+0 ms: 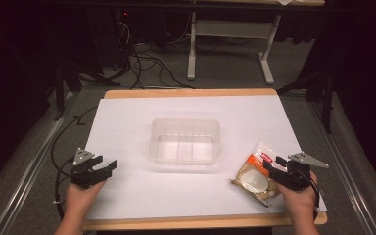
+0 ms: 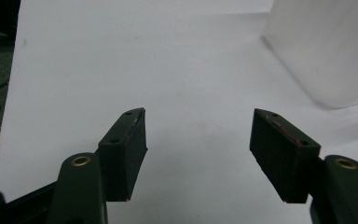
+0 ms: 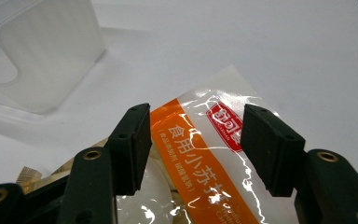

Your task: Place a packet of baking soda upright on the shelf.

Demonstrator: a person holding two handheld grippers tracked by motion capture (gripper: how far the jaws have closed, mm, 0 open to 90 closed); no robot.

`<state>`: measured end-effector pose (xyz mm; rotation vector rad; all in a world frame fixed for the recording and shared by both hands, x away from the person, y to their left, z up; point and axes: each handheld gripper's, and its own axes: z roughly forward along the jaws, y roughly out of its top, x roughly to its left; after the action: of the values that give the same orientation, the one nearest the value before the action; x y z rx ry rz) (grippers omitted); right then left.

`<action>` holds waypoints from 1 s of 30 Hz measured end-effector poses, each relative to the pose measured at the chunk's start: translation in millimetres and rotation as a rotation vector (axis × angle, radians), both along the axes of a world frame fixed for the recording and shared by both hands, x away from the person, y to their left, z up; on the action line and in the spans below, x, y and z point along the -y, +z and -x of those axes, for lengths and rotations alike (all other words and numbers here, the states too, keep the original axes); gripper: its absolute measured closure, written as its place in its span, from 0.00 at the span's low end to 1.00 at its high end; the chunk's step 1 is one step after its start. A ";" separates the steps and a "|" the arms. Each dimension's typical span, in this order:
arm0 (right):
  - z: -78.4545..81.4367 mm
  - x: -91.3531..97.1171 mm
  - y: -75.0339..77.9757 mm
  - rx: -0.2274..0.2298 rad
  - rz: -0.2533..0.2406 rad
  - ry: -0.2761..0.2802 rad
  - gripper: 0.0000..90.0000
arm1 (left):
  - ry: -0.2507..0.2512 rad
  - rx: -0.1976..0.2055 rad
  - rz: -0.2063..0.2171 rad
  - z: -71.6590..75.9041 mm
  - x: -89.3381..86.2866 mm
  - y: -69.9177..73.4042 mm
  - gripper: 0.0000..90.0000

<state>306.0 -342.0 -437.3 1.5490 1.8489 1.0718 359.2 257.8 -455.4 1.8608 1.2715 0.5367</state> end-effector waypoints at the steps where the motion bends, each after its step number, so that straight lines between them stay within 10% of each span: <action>1: 0.0 0.6 0.5 0.003 -0.008 -0.002 0.49 | -0.005 0.000 -0.012 -0.5 1.3 -0.4 0.40; 30: -0.6 5.3 6.2 -0.005 -0.011 0.006 0.41 | -0.036 -0.078 -0.025 -6.1 6.7 -5.2 0.21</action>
<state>306.6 -347.3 -431.1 1.5550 1.8551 1.0831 365.3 251.1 -460.6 1.9385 1.2852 0.4670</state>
